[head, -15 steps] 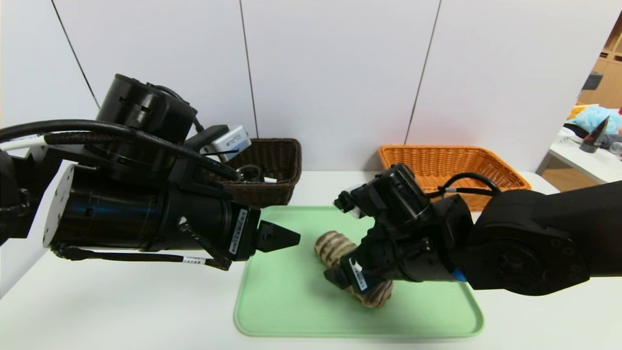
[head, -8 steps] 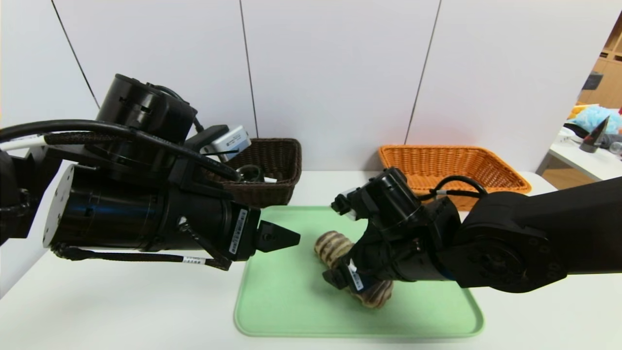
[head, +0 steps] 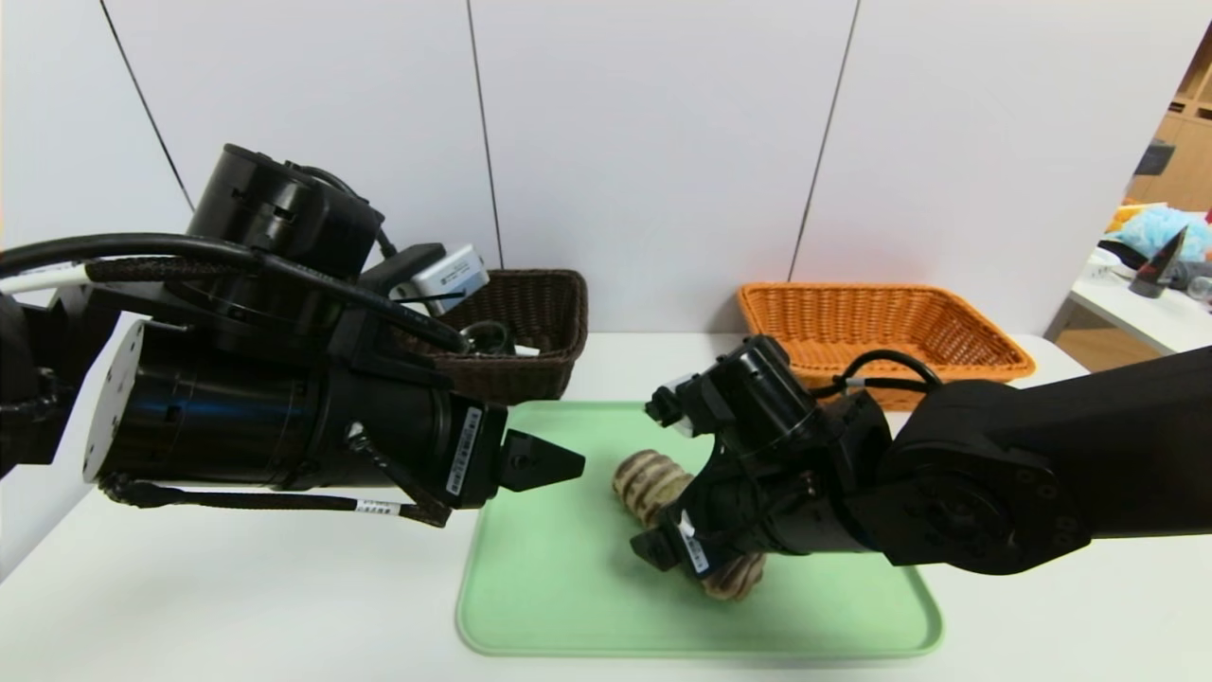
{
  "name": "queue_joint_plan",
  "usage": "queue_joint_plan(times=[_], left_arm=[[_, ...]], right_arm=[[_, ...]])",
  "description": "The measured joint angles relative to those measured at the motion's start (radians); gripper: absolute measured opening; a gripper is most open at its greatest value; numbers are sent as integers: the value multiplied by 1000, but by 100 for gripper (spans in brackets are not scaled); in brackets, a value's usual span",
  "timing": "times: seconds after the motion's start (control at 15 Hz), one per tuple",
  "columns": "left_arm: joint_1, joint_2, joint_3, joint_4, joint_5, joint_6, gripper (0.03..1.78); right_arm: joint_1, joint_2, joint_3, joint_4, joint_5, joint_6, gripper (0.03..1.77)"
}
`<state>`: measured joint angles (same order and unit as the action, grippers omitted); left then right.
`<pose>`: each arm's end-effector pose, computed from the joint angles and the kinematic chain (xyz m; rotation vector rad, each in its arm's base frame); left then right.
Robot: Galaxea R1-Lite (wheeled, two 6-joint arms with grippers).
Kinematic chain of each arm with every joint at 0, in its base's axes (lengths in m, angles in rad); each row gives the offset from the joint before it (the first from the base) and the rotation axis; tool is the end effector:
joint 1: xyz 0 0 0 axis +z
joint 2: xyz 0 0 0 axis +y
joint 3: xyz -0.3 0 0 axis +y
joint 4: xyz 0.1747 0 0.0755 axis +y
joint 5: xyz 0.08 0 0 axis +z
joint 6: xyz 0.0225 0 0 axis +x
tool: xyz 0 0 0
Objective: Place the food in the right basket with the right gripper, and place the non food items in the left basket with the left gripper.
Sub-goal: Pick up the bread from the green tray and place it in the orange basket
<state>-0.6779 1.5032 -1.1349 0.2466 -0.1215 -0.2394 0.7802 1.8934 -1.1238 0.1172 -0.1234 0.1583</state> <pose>0.1957 -0.1611 0.2478 -0.0465 0.6940 -0.6946 0.2420 0.2356 0.1379 -0.2494 0.8537 0.5441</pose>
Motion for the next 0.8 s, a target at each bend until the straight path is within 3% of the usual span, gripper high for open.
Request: queue_joint_plan(times=[0.2,0.47,0.67,0.8], left_arm=[[0,0,0,0,0,0,169],[0,0,0,0,0,0,169],[0,0,0,-4,0,0,169],[0,0,0,-7,0,0,169]], right_arm=[[0,-1,3,0,2,0,170],[0,0,9,-5,-2,-1,104],[0,-1,9,-9,-3,5,76],[0,-5,9,-11,-4,7,6]])
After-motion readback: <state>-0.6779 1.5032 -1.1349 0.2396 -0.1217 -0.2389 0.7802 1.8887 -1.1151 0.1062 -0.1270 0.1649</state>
